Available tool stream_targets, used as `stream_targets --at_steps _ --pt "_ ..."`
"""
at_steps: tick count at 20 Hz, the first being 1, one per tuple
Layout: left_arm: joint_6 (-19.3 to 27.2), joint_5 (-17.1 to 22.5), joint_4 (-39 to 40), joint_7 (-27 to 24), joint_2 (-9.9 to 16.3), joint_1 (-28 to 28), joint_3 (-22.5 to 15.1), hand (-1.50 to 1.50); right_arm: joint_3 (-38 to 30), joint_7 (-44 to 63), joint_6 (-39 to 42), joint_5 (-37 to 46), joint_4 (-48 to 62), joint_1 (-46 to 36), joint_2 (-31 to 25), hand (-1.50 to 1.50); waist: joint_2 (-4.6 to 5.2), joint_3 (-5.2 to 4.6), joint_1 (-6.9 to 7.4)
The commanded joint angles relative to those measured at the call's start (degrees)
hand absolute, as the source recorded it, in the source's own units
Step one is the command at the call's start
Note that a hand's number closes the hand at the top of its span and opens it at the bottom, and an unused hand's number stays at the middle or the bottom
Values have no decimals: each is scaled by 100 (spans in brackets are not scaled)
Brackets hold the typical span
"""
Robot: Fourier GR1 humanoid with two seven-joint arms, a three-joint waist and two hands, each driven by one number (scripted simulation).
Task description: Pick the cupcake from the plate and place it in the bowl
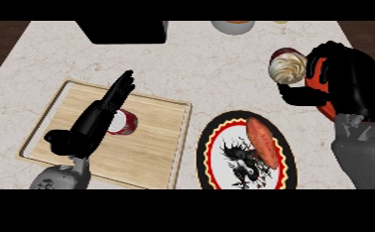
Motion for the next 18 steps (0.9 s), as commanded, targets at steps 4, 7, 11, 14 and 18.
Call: stream_targets --at_steps 4,7,11,14,18 --pt "46 -213 -82 184 -272 178 -242 0 -704 -436 -219 211 795 30 -63 150 39 -21 63" --pt "-98 -25 28 369 -176 -34 -48 0 -1090 -951 -327 264 1354 58 -547 150 49 -19 69" --pt "-27 -238 391 75 -352 -183 -118 0 -1216 -1146 -1079 884 2074 -257 -488 150 60 -20 83" --pt "-165 -187 -38 107 -165 163 -71 0 -1491 -1922 -1626 818 2941 -65 -601 150 57 -16 125" --pt "-150 -201 -42 248 -284 -50 -132 0 -1735 -2238 -401 109 3893 -536 -967 150 70 -16 168"
